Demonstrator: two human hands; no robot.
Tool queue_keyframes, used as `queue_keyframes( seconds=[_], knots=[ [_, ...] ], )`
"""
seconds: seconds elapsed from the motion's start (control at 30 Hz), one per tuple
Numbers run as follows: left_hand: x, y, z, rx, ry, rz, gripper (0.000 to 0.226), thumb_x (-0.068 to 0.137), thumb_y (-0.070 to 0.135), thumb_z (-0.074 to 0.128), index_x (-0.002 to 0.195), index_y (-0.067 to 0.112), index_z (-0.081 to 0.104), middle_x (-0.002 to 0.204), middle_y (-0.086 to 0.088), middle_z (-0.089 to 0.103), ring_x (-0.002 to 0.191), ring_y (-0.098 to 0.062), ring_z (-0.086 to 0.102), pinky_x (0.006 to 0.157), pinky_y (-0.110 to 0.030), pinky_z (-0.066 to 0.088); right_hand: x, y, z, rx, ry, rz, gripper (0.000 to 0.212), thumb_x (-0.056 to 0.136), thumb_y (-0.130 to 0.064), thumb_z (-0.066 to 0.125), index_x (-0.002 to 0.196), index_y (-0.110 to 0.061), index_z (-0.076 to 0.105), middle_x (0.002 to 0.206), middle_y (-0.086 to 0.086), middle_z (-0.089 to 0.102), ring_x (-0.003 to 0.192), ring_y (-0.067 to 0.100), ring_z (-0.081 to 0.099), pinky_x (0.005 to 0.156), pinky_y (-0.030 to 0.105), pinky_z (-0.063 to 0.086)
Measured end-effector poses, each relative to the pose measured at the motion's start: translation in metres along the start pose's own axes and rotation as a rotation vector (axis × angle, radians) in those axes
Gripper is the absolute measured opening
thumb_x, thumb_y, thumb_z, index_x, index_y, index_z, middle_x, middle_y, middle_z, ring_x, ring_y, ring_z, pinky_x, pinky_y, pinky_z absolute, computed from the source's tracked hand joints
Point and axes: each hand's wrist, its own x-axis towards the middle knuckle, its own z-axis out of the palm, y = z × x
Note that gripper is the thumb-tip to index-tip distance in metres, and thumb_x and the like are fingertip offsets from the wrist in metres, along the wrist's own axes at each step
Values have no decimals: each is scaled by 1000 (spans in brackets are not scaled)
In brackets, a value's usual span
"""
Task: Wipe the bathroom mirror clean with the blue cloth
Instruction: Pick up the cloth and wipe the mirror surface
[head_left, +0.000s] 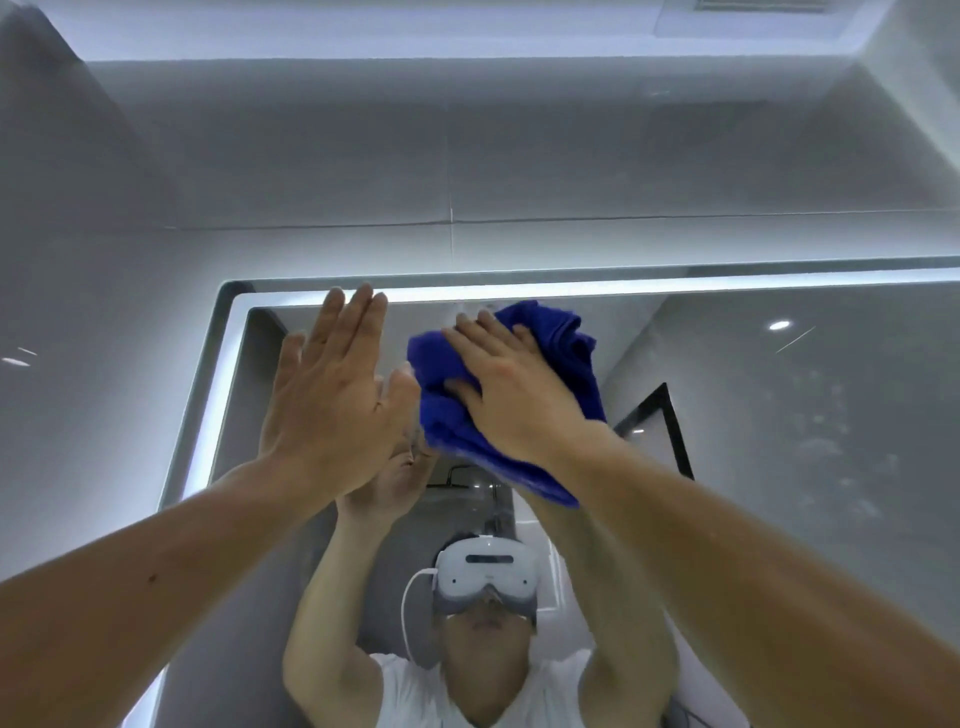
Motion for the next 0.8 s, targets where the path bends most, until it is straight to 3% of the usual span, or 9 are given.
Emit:
queue_keyframes(
  seconds=[0.1, 0.17, 0.23, 0.33, 0.43, 0.57, 0.7, 0.8],
  knots=[
    [-5, 0, 0, -24, 6, -7, 79, 85, 57, 10, 157, 25, 2, 163, 12, -4, 147, -1, -15, 122, -38, -3, -81, -11, 3, 24, -118, -129, 52, 102, -41, 27, 152, -27, 23, 160, -7, 22, 149, 12, 6, 119, 31, -6],
    [-12, 1, 0, -27, -6, -17, 79, 85, 56, 10, 157, 24, 2, 163, 12, -4, 146, 0, -16, 122, -37, -3, -130, -7, 3, -53, -139, -177, 52, 99, -40, 27, 150, -26, 26, 158, -5, 28, 147, 14, 17, 121, 37, 7],
    [-20, 1, -1, -21, -28, -21, 79, 84, 56, 8, 156, 25, 2, 163, 13, -5, 145, 1, -17, 122, -38, -3, -144, 11, -3, -80, -124, -158, 53, 99, -38, 28, 151, -27, 23, 157, -6, 26, 147, 14, 17, 119, 37, 10],
    [-30, 2, -3, -21, -66, -24, 78, 85, 55, 9, 156, 26, 0, 162, 14, -8, 145, 1, -19, 122, -38, -5, -107, 41, -16, -54, -61, 39, 53, 104, -29, 35, 153, -29, 15, 160, -10, 13, 150, 11, 4, 120, 32, -3],
    [-36, 5, -2, -3, -78, -22, 72, 89, 50, 15, 156, 26, 0, 163, 13, -7, 146, 0, -18, 123, -39, -4, -40, 54, -22, -61, 18, 250, 54, 105, -26, 38, 155, -23, 17, 162, -4, 13, 150, 18, 4, 118, 36, 0],
    [-45, 16, 2, -8, -60, -6, 68, 92, 48, 15, 156, 27, 3, 163, 13, -5, 147, -2, -17, 123, -38, -4, 2, 36, -16, -45, 18, 358, 57, 104, -30, 35, 155, -21, 10, 164, 1, 7, 150, 23, 1, 119, 42, 1],
    [-57, 22, 5, -2, -58, 11, 72, 90, 50, 12, 157, 21, 9, 164, 7, 2, 149, -6, -10, 123, -41, 2, -61, 1, 1, -49, -4, 193, 54, 105, -38, 31, 154, -24, 16, 162, -4, 13, 150, 18, 5, 118, 34, -4],
    [-74, 28, 6, -18, -72, -1, 75, 89, 50, 11, 157, 19, 10, 164, 6, 3, 150, -7, -8, 123, -43, 4, -130, -29, 15, -53, -64, 106, 54, 104, -43, 26, 154, -23, 19, 162, -2, 16, 150, 17, 5, 121, 39, 2]
  ],
)
